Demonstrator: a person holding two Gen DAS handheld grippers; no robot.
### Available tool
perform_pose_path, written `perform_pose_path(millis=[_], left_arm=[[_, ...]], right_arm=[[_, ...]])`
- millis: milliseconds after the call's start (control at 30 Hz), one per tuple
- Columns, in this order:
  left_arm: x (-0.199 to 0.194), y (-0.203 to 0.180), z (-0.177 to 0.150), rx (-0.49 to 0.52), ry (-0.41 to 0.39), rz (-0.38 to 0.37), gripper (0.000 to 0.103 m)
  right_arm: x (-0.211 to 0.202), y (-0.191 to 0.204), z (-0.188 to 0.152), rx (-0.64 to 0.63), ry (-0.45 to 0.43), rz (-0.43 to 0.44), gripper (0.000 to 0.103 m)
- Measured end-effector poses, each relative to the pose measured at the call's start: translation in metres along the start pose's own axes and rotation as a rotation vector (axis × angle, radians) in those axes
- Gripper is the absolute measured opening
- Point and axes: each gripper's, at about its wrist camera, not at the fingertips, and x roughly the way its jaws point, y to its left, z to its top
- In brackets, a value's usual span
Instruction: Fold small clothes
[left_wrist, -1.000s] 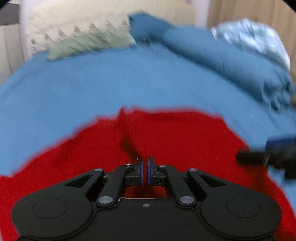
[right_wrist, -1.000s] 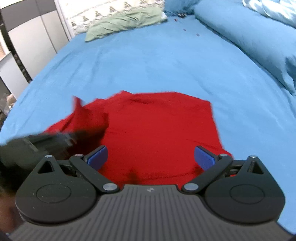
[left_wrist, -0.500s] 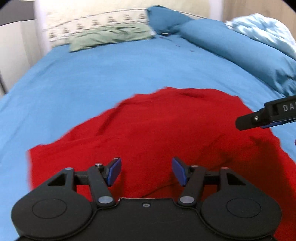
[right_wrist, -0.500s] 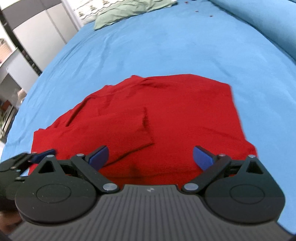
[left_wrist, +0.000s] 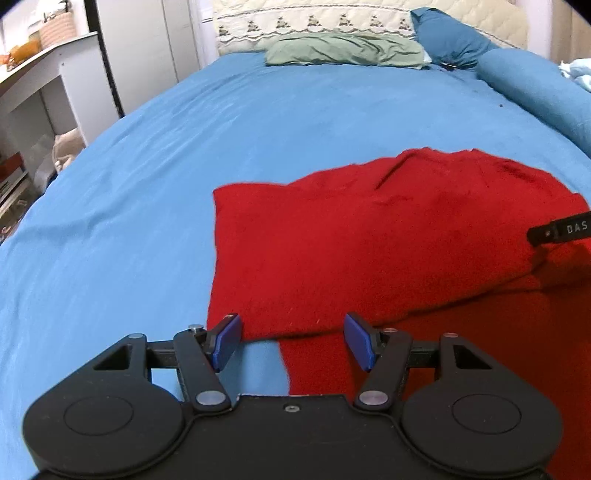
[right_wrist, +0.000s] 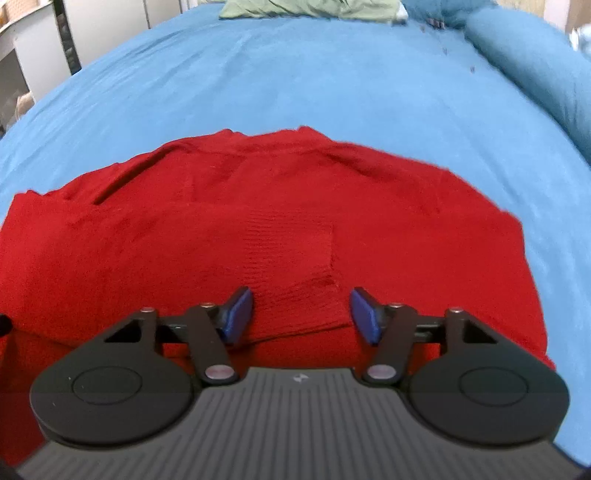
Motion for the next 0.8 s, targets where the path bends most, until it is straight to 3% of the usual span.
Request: perform_pose_path(millis=[67, 133, 233, 600, 800], left_arm=[[0.003, -0.001, -0.002, 0.0, 0.002, 0.009, 0.067], [0.008, -0.002, -0.002, -0.01, 0.009, 0.01, 0.067], [0.009, 0.0, -0.003, -0.021, 0.008, 0.009, 0.067], [0.01, 0.001, -0.005, -0.041, 0.02, 0.005, 0.068], [0.018, 0.011, -0.001, -0.094, 0.038, 0.01, 0.07]], right_arm=[[-0.001, 0.006, -0.002, -0.045, -0.011, -0.011, 0.058], [-0.002, 0.012, -0.004, -0.082, -0.019, 0.007, 0.038], [-0.005, 0.02, -0.003, -0.109, -0.025, 0.009, 0.025], [-0.059, -0.007, 0.033, -0.018, -0.155, 0.07, 0.024], [-0.089, -0.07, 0.045, 0.039, -0.207, -0.029, 0.024]])
